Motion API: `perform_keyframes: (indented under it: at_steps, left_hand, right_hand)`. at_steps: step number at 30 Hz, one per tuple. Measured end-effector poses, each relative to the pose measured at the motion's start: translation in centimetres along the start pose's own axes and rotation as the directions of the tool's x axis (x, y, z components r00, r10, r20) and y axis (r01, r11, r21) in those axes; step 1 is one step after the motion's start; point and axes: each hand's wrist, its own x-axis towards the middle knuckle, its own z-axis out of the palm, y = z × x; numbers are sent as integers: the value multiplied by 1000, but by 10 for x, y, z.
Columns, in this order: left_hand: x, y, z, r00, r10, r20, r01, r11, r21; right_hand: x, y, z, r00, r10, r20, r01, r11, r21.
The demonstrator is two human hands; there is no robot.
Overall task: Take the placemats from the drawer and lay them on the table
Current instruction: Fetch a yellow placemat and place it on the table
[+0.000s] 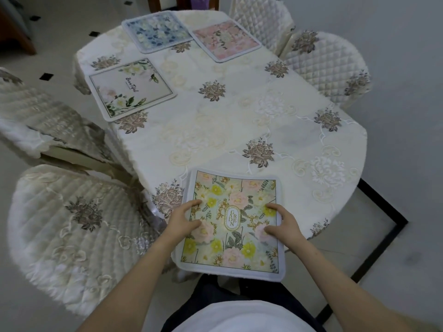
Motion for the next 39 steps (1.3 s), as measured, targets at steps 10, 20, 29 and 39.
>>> perform_keyframes:
  at_steps: [10, 20, 29, 39]
  left_hand:
    - [18, 55, 50, 997, 68, 42, -69, 998, 15]
    - [36, 140, 190, 997, 19, -70, -23, 998, -58]
    - [49, 198, 270, 976, -20, -218, -26, 979, -204]
    - [148, 244, 265, 948, -76, -310, -18, 958, -287]
  right_hand:
    - [3, 17, -63, 989, -48, -141, 66, 990, 127]
    - [37, 57, -222, 982, -110, -152, 139, 971, 196]
    - [97, 43, -338, 985, -175, -3, 173, 971, 164]
    - [226, -27, -372, 966, -229, 123, 219, 972, 88]
